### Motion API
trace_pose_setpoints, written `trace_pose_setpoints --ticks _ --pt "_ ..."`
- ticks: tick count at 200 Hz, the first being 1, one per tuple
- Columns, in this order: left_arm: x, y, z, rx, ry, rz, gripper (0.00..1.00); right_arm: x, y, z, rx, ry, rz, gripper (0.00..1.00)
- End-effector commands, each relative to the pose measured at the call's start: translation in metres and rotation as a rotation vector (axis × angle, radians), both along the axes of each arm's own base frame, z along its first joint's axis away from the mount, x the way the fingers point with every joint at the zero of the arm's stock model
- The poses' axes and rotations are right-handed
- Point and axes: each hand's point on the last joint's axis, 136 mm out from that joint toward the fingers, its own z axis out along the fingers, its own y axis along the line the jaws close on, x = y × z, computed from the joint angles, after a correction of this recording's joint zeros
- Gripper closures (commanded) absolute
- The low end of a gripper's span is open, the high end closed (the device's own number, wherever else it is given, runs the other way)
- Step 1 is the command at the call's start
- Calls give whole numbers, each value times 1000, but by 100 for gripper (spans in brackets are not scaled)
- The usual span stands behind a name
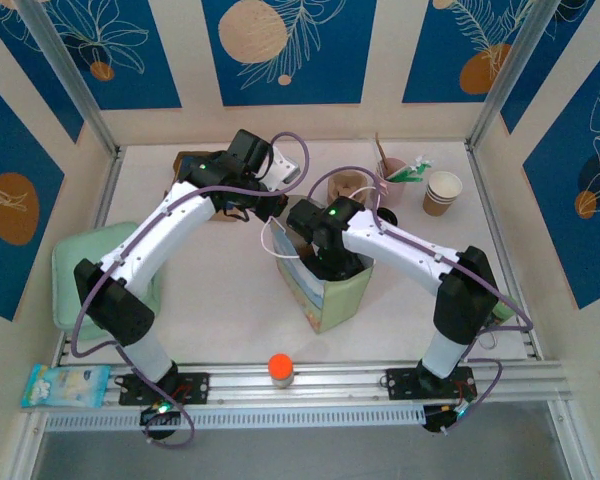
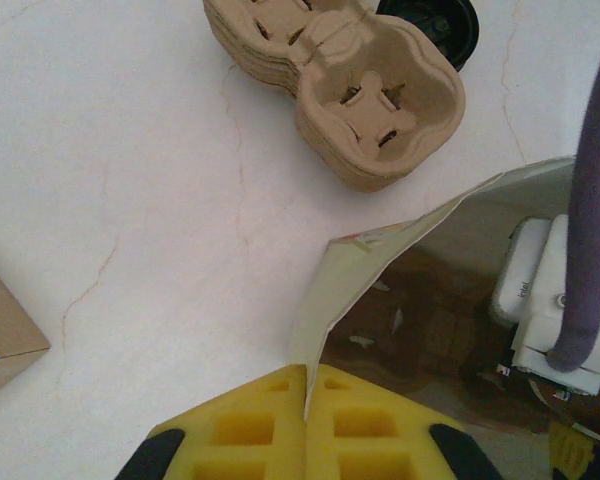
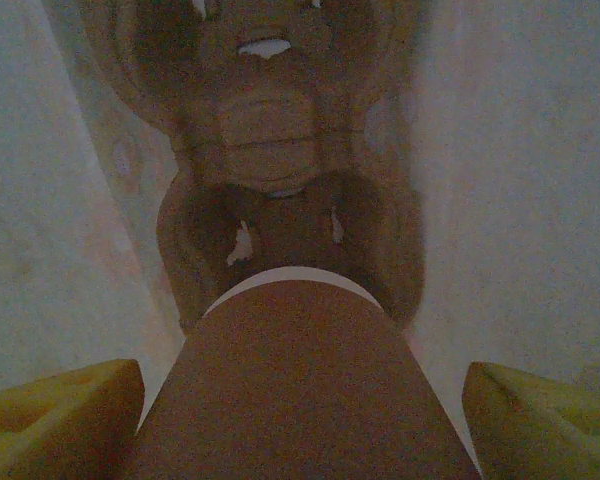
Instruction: Pack the takeout coffee
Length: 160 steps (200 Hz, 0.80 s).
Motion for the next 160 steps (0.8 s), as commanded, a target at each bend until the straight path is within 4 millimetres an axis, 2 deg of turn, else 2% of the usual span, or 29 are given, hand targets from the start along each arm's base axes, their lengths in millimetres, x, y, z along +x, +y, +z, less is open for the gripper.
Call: trace_pose_setpoints --ticks 1,160 --pt "-4 5 2 25 -5 -3 94 -6 2 -1 20 19 9 67" --pt "-7 5 -1 13 1 -7 94 -1 0 -6 18 7 0 68"
